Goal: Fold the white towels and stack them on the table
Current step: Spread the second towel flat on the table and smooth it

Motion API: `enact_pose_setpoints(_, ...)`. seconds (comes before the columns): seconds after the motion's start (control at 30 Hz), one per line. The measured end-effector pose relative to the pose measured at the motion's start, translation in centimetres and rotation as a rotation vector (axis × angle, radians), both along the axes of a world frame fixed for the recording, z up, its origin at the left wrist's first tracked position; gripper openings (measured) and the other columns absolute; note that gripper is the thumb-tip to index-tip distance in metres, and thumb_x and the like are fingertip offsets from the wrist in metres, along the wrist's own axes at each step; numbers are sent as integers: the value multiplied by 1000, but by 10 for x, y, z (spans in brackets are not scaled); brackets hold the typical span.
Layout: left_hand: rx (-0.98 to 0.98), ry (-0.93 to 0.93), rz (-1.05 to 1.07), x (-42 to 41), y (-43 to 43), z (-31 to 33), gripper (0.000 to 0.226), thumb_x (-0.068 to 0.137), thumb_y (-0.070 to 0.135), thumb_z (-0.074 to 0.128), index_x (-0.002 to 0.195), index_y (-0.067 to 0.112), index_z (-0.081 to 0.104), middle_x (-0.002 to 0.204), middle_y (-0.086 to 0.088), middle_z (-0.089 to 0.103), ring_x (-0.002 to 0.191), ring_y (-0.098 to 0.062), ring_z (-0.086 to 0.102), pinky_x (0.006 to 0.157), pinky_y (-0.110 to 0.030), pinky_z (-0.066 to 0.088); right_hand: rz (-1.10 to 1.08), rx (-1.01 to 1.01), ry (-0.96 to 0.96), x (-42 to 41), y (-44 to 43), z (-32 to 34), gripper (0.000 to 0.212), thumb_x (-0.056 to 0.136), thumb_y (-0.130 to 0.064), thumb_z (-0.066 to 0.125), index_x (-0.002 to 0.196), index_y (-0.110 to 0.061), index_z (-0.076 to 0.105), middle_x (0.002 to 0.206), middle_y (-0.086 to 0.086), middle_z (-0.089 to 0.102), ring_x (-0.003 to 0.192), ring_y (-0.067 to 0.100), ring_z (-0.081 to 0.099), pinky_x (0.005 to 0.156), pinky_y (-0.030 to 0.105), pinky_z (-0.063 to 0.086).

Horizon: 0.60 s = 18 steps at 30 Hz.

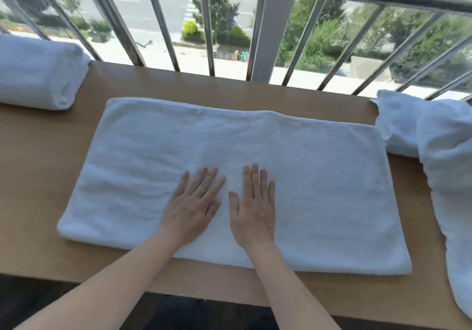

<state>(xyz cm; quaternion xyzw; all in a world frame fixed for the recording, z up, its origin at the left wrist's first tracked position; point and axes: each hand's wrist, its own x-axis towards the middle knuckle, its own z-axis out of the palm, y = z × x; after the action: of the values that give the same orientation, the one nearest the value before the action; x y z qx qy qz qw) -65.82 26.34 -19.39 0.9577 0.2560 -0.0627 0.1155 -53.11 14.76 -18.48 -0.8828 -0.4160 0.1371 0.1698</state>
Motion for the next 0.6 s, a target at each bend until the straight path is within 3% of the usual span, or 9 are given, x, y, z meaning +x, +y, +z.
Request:
enact_pose_setpoints(0.13,-35,-7,35,-37,47,-7,57,104,48,19,159,32,15,167,9,7,155,-18,4,125,-42,2,-54,-112,-1,-40,69,-15,63,106,-46,31,159,-24,9,167,1,-1,154,27,-8,122,46,-14)
enact_pose_setpoints(0.2,-26,13,52,-48,66,-10,59,103,51,17,159,33,11,167,10,6,155,-18,4,125,-45,5,-140,-125,-30,-51,82,-18,62,104,-48,34,159,-30,12,168,0,7,154,32,-2,123,52,-8)
enact_pose_setpoints(0.37,-1,18,124,-51,121,-13,62,99,57,13,158,40,-1,167,12,-7,155,-16,-8,124,-40,-9,-151,-140,-152,-53,82,-19,67,95,-56,38,157,-35,24,165,1,23,152,38,14,121,60,4)
enact_pose_setpoints(0.6,0,27,351,-41,211,-14,68,96,59,12,159,38,-2,169,6,-7,154,-18,-11,124,-43,-8,-176,-118,-240,-53,89,-24,69,90,-57,40,155,-34,32,163,3,29,151,39,18,119,64,10)
